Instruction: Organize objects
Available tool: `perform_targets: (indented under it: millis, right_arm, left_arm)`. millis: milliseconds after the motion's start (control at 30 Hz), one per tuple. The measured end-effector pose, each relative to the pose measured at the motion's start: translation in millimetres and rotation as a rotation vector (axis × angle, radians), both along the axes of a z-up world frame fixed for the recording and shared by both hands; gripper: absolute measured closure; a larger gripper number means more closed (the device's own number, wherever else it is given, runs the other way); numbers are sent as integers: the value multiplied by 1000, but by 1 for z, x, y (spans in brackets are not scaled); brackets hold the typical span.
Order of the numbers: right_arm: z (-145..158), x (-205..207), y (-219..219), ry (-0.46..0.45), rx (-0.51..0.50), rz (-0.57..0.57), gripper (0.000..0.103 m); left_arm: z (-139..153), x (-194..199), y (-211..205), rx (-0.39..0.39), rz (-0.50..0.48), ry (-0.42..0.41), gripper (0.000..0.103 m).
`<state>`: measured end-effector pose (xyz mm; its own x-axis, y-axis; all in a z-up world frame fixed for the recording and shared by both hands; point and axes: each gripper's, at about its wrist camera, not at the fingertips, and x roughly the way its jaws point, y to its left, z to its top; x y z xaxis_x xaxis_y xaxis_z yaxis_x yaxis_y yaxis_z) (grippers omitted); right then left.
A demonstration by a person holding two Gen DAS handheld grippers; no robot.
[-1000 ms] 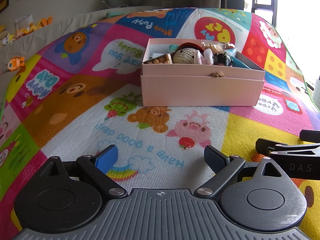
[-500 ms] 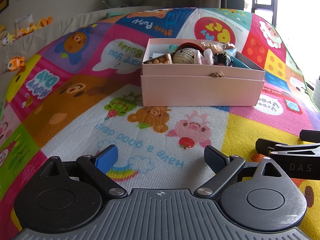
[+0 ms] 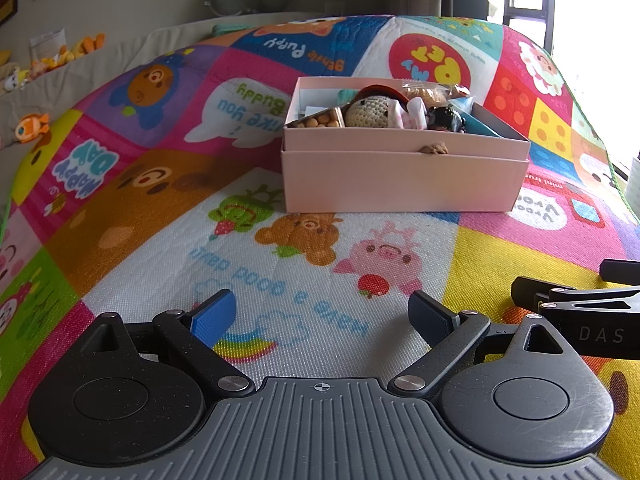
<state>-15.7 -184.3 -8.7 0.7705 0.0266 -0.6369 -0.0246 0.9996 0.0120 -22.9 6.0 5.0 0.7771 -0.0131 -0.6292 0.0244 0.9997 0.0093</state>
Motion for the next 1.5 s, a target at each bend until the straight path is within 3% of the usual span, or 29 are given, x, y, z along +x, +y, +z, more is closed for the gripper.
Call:
perform_targets:
  millis: [1500]
  right_arm:
    - [1,0,0,0,1,0,0]
  left_arm:
    - [0,1,-2,0,2,2,7]
